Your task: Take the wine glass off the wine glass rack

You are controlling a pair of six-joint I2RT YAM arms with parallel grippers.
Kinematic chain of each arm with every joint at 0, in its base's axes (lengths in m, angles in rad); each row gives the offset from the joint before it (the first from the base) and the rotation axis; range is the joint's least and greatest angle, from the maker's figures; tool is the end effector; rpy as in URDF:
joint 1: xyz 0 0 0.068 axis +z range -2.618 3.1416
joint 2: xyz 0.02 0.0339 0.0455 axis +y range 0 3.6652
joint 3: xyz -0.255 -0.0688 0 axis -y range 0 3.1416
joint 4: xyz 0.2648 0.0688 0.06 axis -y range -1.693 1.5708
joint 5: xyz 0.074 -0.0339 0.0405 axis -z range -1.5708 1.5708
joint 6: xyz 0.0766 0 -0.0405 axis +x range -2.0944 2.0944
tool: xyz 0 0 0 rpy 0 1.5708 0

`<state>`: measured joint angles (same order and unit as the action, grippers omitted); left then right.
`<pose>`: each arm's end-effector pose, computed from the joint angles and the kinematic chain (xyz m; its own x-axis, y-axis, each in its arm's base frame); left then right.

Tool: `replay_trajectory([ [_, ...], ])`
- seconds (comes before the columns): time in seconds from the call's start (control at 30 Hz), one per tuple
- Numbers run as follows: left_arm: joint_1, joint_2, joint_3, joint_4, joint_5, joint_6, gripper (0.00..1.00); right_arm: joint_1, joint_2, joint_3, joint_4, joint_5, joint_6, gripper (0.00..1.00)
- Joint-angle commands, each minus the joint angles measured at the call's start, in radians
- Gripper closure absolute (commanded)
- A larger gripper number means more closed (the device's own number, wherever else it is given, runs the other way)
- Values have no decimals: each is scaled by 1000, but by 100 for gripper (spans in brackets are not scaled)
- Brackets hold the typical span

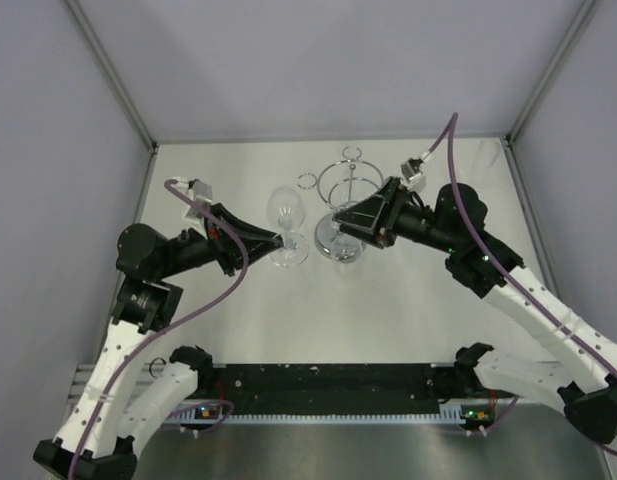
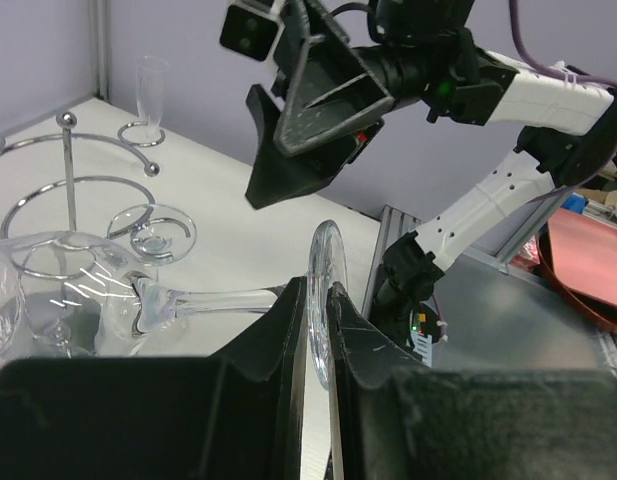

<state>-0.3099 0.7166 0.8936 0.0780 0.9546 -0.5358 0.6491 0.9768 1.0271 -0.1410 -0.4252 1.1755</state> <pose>0.1640 -0.1182 0.4165 -0.2674 -0.2242 -0.9371 0.9209 0.2269 -0.3170 0.2055 0.1956 0.3850 -0.8380 0.4195 -0.3490 -0.2715 0.2344 0.9335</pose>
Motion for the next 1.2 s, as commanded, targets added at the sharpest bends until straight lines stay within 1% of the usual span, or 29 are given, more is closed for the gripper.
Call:
replay_trajectory([
  [0.0,-8,-49,-4,203,12,77,100,64,78,13,168,77,131,42],
  [0.13,-9,-52,-5,201,15,103,100,90,146,27,208,91,164,42],
  [0.4,-9,-49,-36,233,13,140,100,141,252,93,273,60,188,42],
  [0.63,-12,-66,-50,209,15,166,100,173,267,82,345,75,208,42],
  [1.0,-17,-65,-51,201,13,177,100,230,322,119,392,69,234,42],
  [1.17,-18,-68,-53,195,10,183,100,248,342,134,411,59,242,45],
])
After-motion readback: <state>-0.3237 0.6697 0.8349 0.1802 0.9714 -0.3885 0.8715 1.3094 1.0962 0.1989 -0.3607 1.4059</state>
